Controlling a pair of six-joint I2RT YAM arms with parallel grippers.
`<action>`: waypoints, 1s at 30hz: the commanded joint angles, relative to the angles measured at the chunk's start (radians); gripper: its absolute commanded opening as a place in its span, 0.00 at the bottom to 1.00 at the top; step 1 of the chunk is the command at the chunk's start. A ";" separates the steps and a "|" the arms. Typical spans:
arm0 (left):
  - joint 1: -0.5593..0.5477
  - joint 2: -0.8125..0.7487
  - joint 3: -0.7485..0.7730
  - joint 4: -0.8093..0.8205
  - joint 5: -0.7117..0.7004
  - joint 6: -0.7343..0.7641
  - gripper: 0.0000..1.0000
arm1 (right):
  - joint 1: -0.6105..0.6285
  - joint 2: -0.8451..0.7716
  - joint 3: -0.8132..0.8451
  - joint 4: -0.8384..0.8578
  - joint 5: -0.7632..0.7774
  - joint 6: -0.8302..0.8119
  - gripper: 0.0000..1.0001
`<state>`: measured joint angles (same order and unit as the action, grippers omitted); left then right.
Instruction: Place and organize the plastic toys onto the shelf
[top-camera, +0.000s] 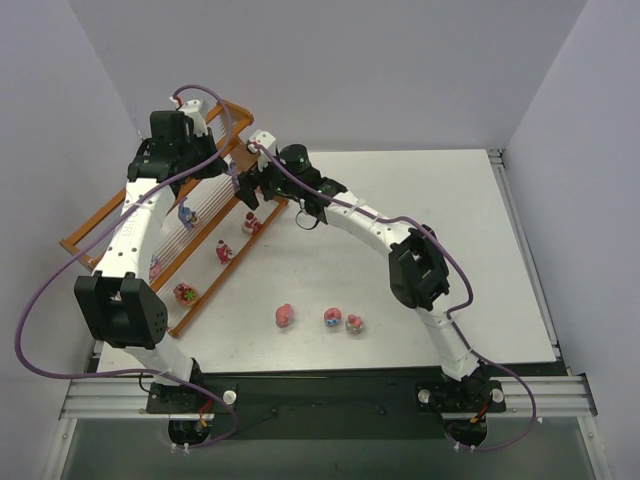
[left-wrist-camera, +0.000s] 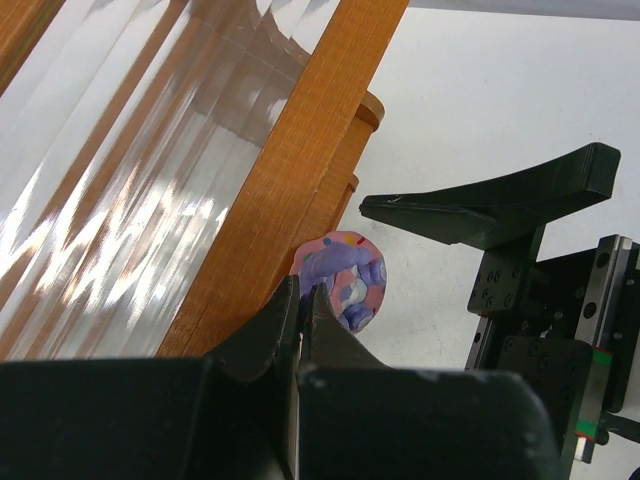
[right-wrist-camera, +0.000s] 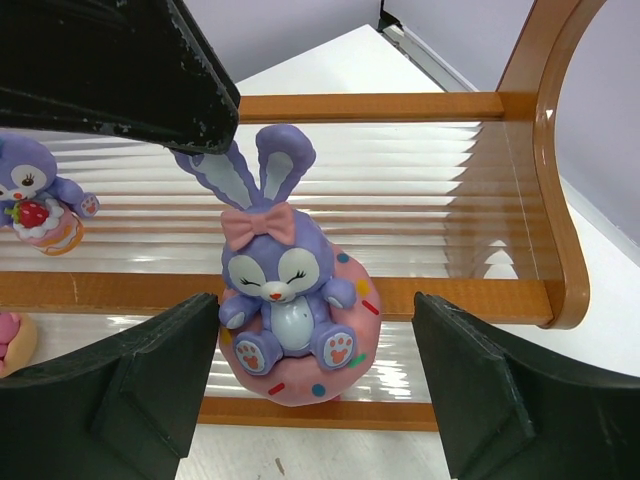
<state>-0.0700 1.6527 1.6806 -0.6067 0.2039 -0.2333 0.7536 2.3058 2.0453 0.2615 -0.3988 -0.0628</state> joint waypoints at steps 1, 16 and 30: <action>0.016 -0.056 0.004 0.044 0.008 -0.012 0.00 | 0.006 -0.006 -0.002 0.058 0.018 -0.020 0.81; 0.016 -0.064 0.004 0.041 0.006 -0.012 0.00 | 0.010 -0.008 -0.016 0.048 0.025 -0.008 0.77; 0.016 -0.067 0.005 0.039 0.031 -0.015 0.01 | 0.020 -0.005 -0.004 0.048 0.055 0.014 0.17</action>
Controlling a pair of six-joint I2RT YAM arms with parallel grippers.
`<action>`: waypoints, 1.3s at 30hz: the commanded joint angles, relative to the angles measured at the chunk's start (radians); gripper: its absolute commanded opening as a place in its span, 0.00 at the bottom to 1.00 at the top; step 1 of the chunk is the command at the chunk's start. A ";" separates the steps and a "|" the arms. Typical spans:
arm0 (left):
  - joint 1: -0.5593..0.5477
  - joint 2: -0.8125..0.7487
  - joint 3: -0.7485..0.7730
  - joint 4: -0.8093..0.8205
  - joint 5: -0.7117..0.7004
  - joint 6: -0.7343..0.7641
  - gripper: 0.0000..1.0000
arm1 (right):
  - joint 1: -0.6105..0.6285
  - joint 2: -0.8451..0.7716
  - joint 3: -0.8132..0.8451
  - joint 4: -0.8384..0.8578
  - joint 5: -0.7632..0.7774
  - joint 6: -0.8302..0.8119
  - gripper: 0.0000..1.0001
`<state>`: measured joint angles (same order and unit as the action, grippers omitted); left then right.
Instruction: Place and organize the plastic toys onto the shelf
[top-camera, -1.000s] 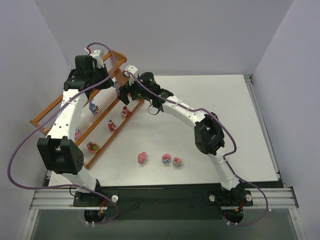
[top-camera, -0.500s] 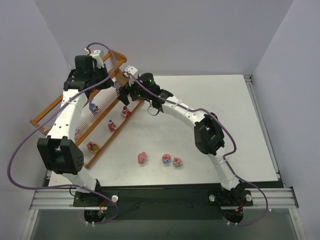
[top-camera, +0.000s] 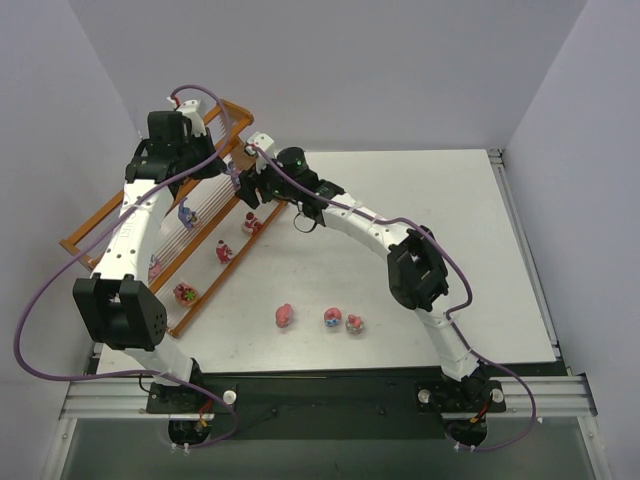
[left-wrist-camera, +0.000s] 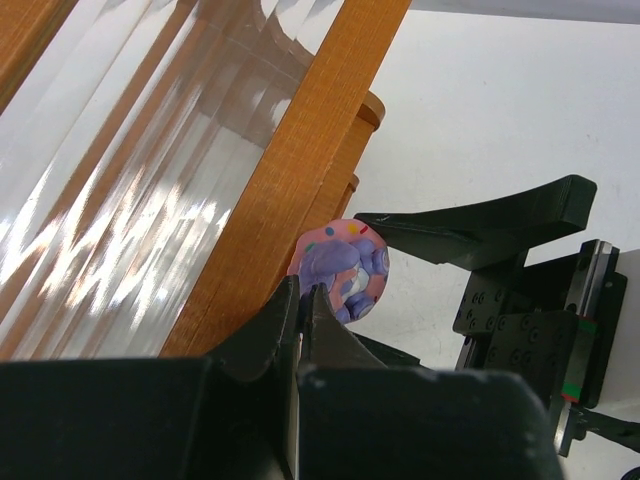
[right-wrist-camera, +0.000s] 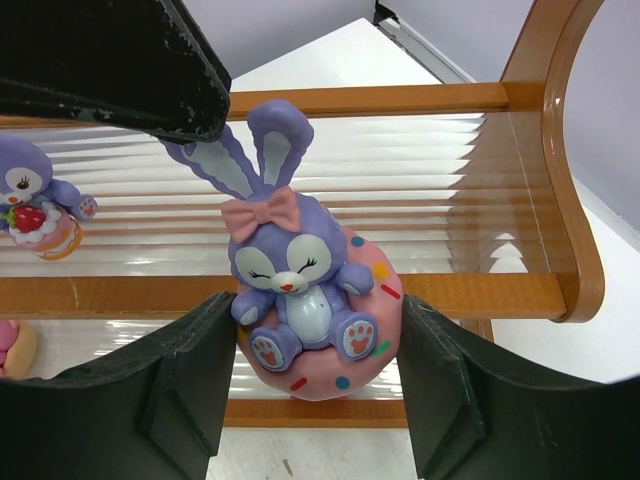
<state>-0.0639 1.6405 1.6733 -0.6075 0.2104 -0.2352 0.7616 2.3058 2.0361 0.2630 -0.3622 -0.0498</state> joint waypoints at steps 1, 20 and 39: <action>0.010 -0.054 0.014 0.040 0.027 -0.013 0.06 | 0.015 -0.005 0.006 0.051 0.026 0.007 0.14; 0.010 -0.105 0.017 0.043 0.058 -0.049 0.70 | 0.035 -0.059 -0.054 0.148 0.100 0.091 0.00; 0.010 -0.278 -0.037 0.015 -0.005 -0.038 0.72 | 0.081 0.035 0.081 0.194 0.152 0.062 0.00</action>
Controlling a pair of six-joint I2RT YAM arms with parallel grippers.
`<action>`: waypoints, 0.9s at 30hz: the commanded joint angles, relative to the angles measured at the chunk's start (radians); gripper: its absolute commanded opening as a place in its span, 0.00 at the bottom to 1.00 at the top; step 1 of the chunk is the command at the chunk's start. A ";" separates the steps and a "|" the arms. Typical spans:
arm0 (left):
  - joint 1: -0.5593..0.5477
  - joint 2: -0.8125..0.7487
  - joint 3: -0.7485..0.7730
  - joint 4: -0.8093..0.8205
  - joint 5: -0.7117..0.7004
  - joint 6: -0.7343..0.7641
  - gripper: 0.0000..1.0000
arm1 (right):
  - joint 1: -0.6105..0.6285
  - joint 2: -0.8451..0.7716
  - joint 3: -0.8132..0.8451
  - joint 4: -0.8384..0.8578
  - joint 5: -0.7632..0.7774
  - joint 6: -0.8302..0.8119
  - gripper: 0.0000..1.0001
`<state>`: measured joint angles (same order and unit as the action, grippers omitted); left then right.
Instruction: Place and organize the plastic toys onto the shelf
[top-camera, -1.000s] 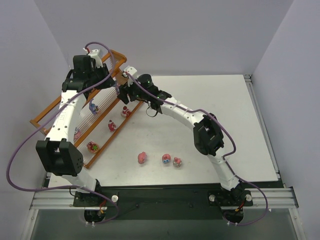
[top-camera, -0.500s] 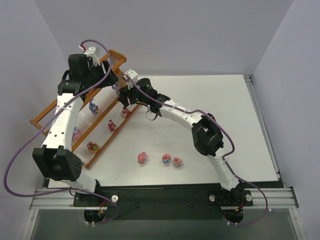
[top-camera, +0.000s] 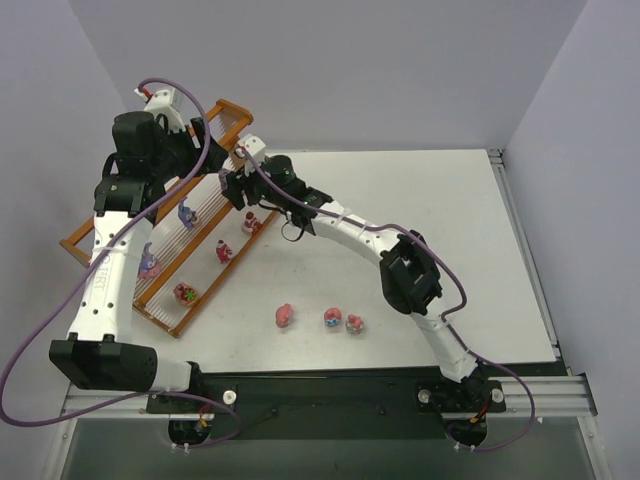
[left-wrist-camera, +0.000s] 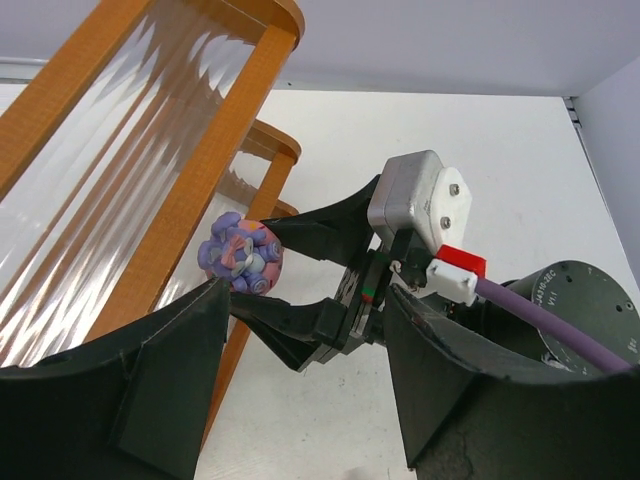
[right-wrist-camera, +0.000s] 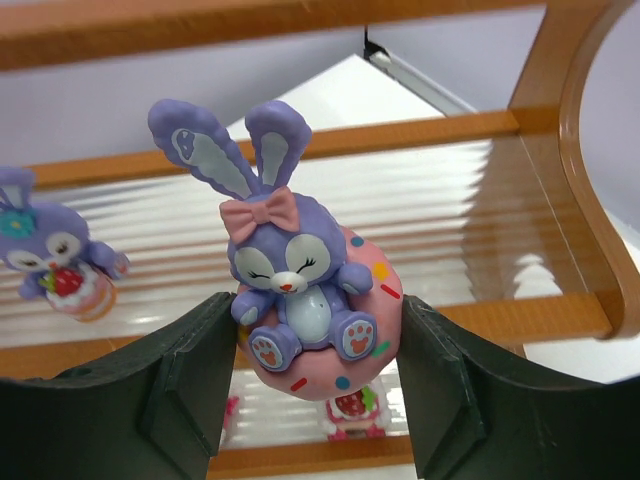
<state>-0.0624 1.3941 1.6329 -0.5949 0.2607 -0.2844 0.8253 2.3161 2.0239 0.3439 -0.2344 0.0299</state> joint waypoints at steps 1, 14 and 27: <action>0.009 -0.033 0.004 0.000 -0.095 0.007 0.72 | 0.020 0.041 0.102 0.116 0.027 -0.016 0.00; 0.016 -0.034 -0.027 -0.025 -0.253 -0.042 0.72 | 0.038 0.154 0.239 0.135 0.081 -0.021 0.00; 0.016 -0.015 -0.022 -0.029 -0.281 -0.044 0.72 | 0.026 0.223 0.317 0.135 0.132 -0.041 0.00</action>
<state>-0.0505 1.3785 1.5944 -0.6338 -0.0040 -0.3222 0.8581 2.5359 2.2768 0.3885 -0.1246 -0.0090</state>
